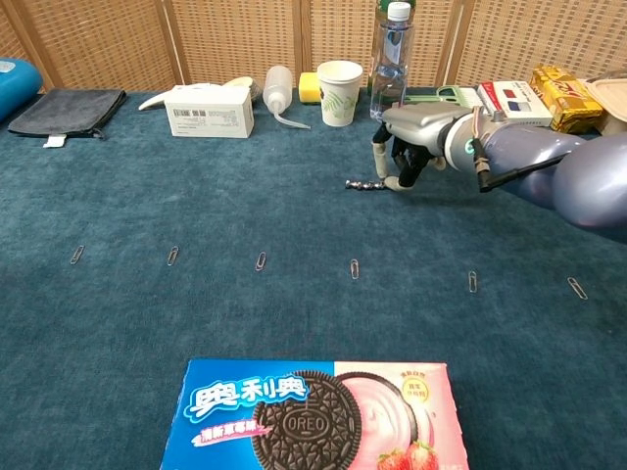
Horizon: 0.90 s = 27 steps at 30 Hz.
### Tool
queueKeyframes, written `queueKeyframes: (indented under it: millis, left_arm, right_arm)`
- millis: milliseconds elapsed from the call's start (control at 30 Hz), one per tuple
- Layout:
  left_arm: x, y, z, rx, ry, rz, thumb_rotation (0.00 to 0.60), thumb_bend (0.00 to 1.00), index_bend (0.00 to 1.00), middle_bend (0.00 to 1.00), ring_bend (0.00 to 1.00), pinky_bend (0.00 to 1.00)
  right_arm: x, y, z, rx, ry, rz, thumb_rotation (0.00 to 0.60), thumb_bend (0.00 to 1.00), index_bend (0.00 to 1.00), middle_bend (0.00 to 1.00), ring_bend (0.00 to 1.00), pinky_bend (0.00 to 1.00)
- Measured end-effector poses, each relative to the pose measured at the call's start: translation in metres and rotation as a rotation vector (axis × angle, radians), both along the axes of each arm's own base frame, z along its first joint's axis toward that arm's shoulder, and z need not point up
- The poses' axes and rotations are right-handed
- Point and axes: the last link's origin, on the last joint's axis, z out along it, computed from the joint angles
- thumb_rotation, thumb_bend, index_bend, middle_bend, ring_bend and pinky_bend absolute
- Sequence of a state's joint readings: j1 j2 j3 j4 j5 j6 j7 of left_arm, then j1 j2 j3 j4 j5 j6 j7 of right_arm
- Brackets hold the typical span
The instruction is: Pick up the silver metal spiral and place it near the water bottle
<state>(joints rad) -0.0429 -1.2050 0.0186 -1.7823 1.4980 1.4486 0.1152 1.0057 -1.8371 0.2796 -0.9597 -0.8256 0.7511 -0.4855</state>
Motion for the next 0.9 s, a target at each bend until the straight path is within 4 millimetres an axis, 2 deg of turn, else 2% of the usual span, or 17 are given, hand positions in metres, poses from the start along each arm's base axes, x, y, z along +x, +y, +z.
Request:
queueKeyframes:
  millis: [900]
  left_arm:
    - [-0.005,-0.002,0.002,0.007,-0.006,0.008,0.6,0.38,0.23,0.24,0.18,0.21]
  right_arm:
    - [0.001,0.005,-0.013,0.016,0.033,-0.018,0.6,0.42,0.47,0.77,0.89,0.74]
